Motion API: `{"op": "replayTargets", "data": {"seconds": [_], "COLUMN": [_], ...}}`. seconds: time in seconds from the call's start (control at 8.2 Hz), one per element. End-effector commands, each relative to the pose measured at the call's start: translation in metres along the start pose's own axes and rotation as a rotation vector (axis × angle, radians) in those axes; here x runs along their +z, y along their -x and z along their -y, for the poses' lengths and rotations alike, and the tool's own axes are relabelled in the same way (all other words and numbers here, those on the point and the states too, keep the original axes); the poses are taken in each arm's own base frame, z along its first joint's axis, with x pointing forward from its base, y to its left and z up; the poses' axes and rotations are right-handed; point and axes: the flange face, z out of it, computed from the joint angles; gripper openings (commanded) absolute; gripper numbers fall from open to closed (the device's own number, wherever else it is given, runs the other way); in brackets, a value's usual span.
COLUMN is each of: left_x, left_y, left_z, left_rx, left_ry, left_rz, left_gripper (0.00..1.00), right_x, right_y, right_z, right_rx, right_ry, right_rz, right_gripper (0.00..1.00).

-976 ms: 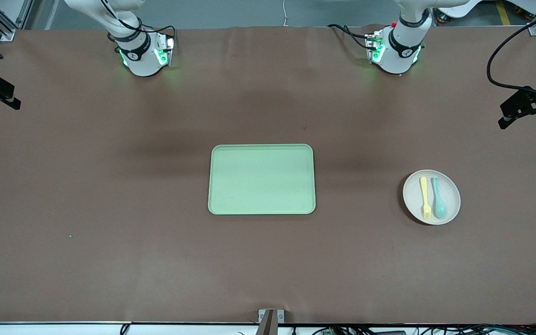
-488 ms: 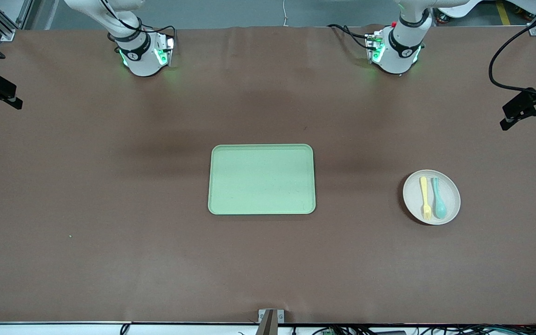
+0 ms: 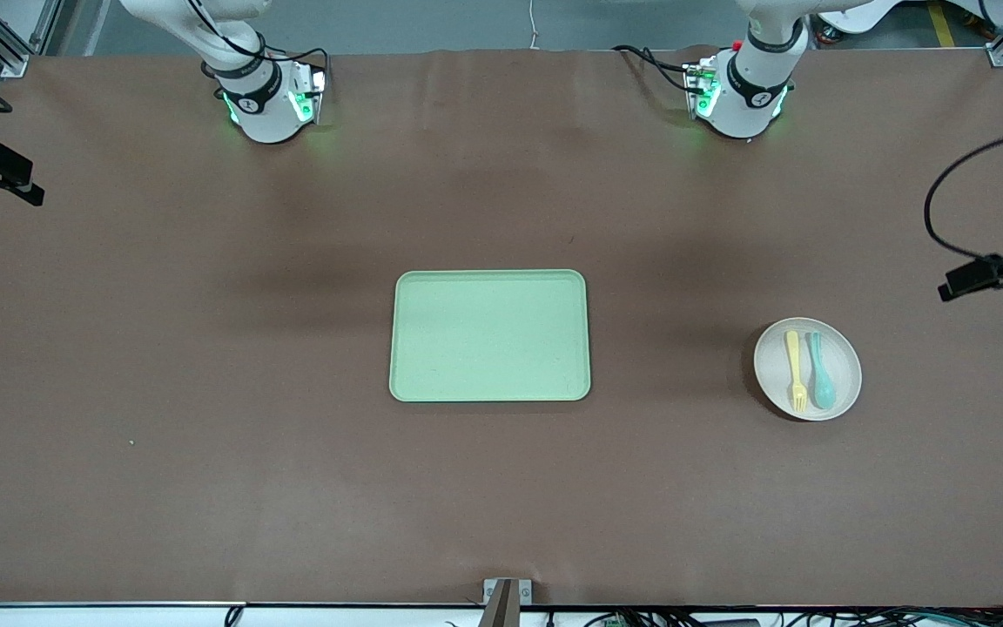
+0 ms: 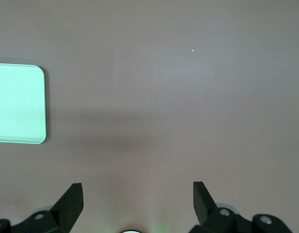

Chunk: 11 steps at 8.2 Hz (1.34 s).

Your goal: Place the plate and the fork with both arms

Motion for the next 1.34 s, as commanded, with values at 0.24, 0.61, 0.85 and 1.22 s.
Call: {"op": "replayTargets", "data": {"seconds": [0.24,0.61,0.85,1.22], "left_x": [0.195,0.286,0.301,0.306], "left_y": [-0.054,-0.052,-0.045,-0.043], "left_z": [0.063,0.065,0.07,0.071], "left_rx": [0.117,0.149,0.138,0.158], "left_ry": [0.203,0.219,0.225,0.23], "left_rz": [0.016,0.036,0.052,0.063], "left_gripper": [0.99,0.82,0.45,0.01], "right_x": [0.002,0.01,0.011,0.011], "right_y": [-0.001,-0.003,-0.003,-0.002], "right_z": [0.01,0.018,0.018,0.015], "right_rx": [0.001,-0.008,0.029,0.022], "right_ry": [0.014,0.013,0.013,0.011], "right_rz": [0.013,0.028,0.031,0.033], "right_gripper": [1.0,0.99,0.99,0.99]}}
